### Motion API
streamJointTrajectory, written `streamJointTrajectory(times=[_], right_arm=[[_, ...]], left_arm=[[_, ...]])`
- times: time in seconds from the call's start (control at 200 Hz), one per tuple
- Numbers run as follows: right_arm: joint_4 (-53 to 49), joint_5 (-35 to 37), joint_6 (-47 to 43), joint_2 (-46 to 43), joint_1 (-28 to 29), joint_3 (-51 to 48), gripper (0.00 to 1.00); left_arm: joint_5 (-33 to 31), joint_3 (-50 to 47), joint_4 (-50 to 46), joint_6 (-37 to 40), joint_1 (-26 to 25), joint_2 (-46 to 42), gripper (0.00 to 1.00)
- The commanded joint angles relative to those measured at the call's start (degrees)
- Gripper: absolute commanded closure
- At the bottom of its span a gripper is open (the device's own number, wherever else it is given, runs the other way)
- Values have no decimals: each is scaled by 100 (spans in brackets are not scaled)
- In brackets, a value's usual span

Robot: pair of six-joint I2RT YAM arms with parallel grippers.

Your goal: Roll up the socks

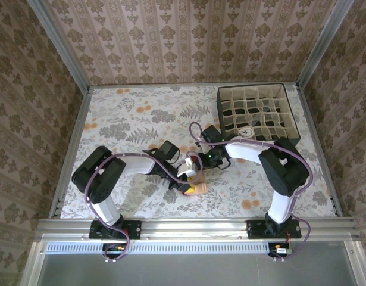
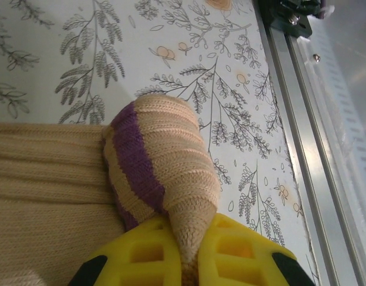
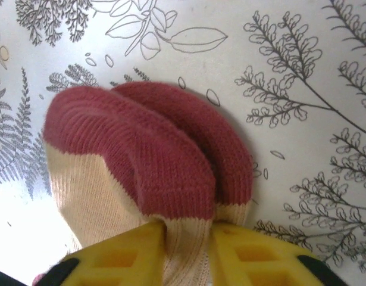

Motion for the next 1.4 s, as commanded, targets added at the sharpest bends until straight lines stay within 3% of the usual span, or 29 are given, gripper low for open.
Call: streamJointTrajectory(times=[0.0, 0.175, 0.48, 0.915, 1.02, 1.205, 1.4], right_arm=[[101, 71, -193, -454, -12, -245, 67], [305, -24, -148, -1215, -12, -646, 56], [608, -290, 67, -2219, 299, -1646, 52], [991, -736, 104, -1696, 618, -1882, 50], [808, -577, 140, -1516, 638, -1784, 56], [165, 93, 372, -1142, 622, -1601, 85], [-54, 180, 552, -814, 577, -1520, 96]], left_arm=[[-110, 37, -469, -230, 128, 262, 100], [-310, 76, -334, -397, 130, 395, 100], [-493, 226, -301, -533, 135, 560, 100], [-631, 374, -324, -710, 191, 829, 100], [-715, 348, -234, -791, 197, 826, 100], [-892, 196, 28, -791, 187, 593, 91], [-1256, -190, 336, -297, 114, -334, 83]])
